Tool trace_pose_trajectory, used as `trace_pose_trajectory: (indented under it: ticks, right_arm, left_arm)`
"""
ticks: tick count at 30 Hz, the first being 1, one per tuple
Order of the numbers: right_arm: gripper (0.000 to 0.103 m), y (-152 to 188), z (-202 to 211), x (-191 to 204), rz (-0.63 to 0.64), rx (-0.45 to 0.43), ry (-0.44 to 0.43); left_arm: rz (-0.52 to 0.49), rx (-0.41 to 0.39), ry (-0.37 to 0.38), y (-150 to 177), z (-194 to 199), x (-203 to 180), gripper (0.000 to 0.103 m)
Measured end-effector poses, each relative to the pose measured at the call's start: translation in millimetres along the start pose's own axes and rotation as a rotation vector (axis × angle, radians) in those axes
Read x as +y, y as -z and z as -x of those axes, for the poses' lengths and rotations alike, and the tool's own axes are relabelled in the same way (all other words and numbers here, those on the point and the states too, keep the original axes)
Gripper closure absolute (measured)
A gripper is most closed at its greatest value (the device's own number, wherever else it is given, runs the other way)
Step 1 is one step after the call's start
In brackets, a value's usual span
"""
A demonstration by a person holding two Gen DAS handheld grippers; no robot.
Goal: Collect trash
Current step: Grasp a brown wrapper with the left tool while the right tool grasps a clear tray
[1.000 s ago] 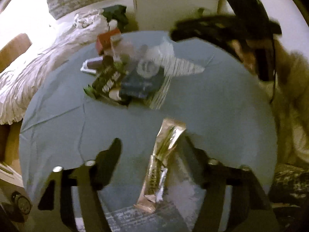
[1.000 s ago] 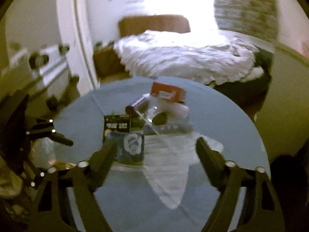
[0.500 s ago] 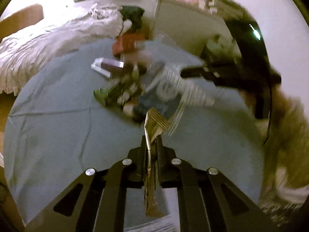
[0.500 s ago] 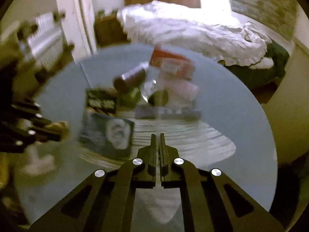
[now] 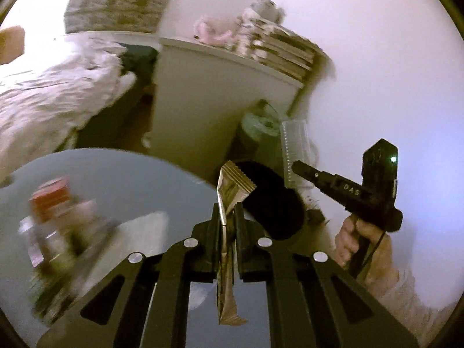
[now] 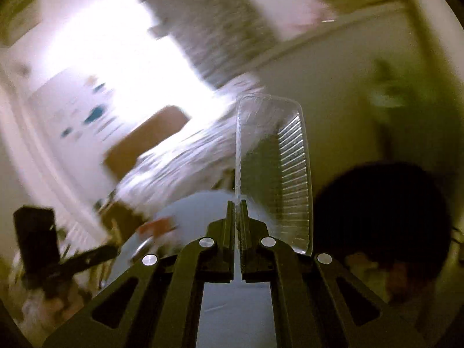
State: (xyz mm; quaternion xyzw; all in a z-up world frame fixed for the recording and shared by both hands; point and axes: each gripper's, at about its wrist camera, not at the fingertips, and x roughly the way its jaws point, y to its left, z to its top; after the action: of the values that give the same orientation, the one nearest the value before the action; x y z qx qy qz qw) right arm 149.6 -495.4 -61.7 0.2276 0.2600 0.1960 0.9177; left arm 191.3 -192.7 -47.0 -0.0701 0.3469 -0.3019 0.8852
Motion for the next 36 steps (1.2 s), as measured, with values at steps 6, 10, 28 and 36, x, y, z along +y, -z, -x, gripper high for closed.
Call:
trace_pose_trajectory:
  ticks: [6, 10, 28, 36]
  right_arm:
    - [0.099, -21, 2, -61, -0.084, -0.049, 0.158]
    - [0.099, -24, -13, -94, -0.113, -0.032, 0.225]
    - [0.098, -10, -43, -129, -0.121, 0.052, 0.307]
    - [0.031, -6, -30, -124, -0.136, -0.028, 0.319]
  left_arm:
    - [0.011, 0.084, 0.045, -21, -98, -28, 0.093]
    - [0.020, 0.141, 0.057, -25, -152, -39, 0.093]
    - [0.035, 0.239, 0.007, -18, -212, -49, 0.035]
    - [0.011, 0.169, 0.011, -27, -180, -56, 0.025]
